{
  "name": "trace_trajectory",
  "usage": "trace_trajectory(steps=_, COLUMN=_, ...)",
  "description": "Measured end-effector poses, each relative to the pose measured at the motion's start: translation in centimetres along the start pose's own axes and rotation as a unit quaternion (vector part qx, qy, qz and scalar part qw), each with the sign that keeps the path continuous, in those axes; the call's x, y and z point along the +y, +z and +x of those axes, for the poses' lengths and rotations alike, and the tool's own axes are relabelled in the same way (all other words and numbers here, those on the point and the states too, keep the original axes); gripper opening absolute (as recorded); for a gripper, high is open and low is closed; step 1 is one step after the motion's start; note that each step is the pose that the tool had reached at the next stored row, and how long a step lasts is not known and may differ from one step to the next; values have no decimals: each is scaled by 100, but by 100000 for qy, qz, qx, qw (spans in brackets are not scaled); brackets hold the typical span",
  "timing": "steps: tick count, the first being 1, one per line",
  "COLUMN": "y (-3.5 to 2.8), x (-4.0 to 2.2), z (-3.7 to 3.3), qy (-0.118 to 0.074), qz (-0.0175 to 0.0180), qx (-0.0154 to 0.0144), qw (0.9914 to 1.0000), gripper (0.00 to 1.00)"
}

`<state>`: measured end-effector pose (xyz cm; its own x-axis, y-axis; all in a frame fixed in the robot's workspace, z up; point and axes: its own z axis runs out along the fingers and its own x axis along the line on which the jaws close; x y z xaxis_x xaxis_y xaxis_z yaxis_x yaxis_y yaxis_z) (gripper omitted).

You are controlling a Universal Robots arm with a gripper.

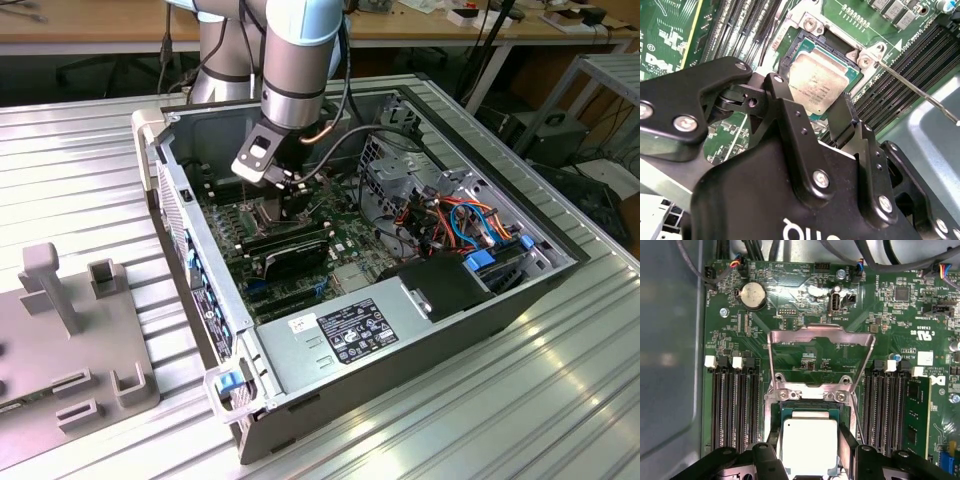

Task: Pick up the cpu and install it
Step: 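Place the cpu into insertion slot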

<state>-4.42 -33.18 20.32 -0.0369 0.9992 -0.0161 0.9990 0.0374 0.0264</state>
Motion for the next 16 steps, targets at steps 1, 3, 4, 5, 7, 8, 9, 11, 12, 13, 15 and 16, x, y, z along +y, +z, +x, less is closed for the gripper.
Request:
trace_trajectory(steps=1, y=2, x=0, z=0, qy=-13, qz=-7, qx=8, qw=100000, gripper=55)
trace_trajectory(steps=3, y=10, x=-3, z=1, qy=-6, qz=-7, qx=6, qw=100000, gripper=55)
trace_trajectory(steps=4, y=13, x=-3, z=1, qy=-5, qz=-8, qx=7, qw=100000, gripper=55)
trace_trajectory(steps=5, y=16, x=-4, z=0, qy=-7, qz=-2, qx=0, qw=100000, gripper=55)
trace_trajectory(steps=7, y=16, x=-4, z=0, qy=-93, qz=1, qx=-6, qw=100000, gripper=55)
trace_trajectory(steps=8, y=18, x=-3, z=1, qy=-276, qz=-7, qx=12, qw=100000, gripper=55)
trace_trajectory(steps=9, y=18, x=0, z=0, qy=-524, qz=-10, qx=14, qw=99999, gripper=55)
trace_trajectory(steps=11, y=18, x=1, z=0, qy=-664, qz=-14, qx=20, qw=99998, gripper=55)
trace_trajectory(steps=12, y=18, x=1, z=0, qy=-672, qz=-16, qx=21, qw=99998, gripper=55)
trace_trajectory(steps=13, y=18, x=1, z=0, qy=-676, qz=-17, qx=20, qw=99998, gripper=55)
trace_trajectory(steps=15, y=27, x=1, z=1, qy=-676, qz=-26, qx=37, qw=99998, gripper=55)
trace_trajectory(steps=16, y=31, x=1, z=0, qy=-677, qz=-11, qx=15, qw=99998, gripper=55)
